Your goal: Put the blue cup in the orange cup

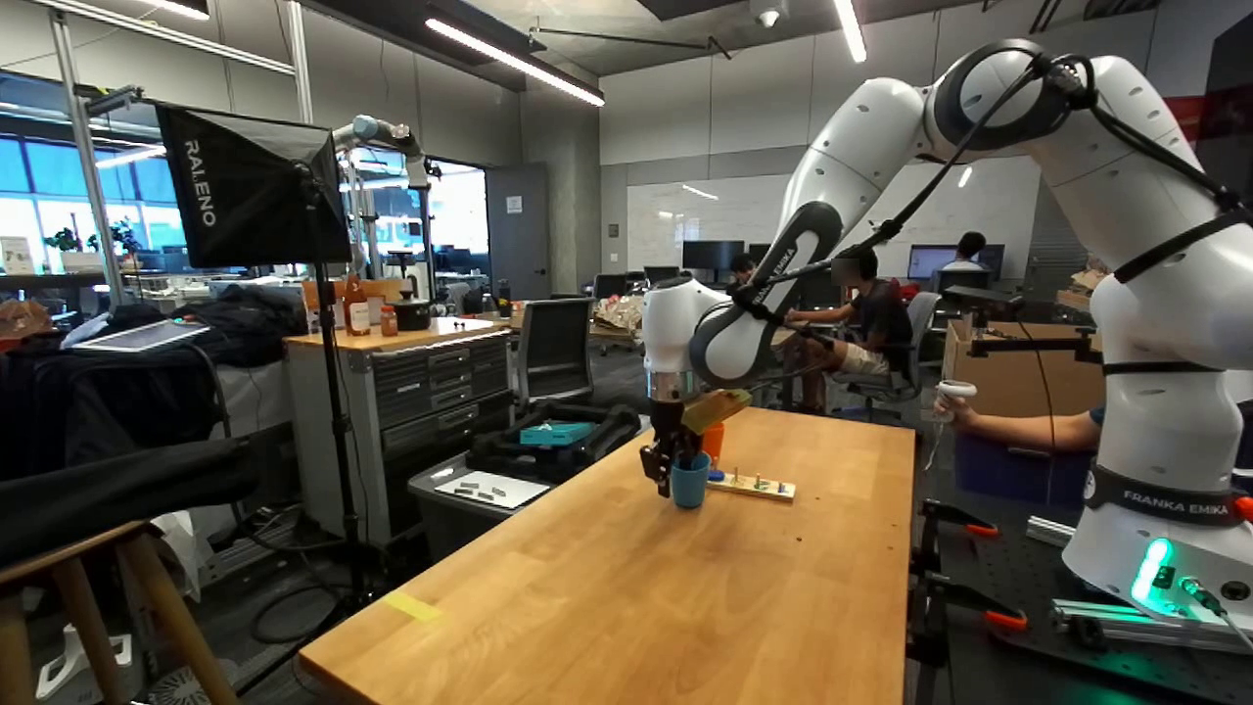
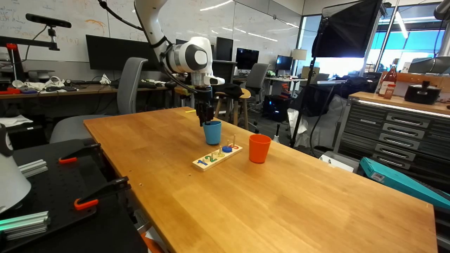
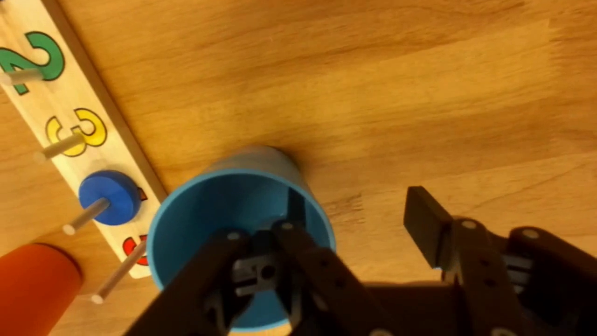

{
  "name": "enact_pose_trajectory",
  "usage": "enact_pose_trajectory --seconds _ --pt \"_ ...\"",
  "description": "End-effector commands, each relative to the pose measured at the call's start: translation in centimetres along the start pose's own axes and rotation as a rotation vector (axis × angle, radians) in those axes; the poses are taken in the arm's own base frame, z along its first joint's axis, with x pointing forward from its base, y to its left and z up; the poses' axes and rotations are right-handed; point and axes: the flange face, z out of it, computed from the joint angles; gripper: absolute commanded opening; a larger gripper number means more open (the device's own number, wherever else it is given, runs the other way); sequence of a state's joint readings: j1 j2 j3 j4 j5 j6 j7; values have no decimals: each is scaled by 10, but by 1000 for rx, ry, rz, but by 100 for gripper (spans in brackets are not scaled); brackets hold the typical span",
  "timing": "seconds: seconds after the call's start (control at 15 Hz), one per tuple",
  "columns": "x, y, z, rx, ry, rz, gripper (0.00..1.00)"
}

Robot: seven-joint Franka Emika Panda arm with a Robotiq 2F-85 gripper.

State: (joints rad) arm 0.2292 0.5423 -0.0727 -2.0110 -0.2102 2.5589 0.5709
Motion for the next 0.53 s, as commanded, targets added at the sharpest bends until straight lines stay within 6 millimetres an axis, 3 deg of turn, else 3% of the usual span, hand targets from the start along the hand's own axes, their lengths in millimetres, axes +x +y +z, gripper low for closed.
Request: enact_pose_trajectory --seconds 0.0,0.2,0.47 --pt "18 8 -1 0 23 51 27" --pt "28 30 -4 -3 20 89 4" --pt "41 61 -6 -10 4 154 0"
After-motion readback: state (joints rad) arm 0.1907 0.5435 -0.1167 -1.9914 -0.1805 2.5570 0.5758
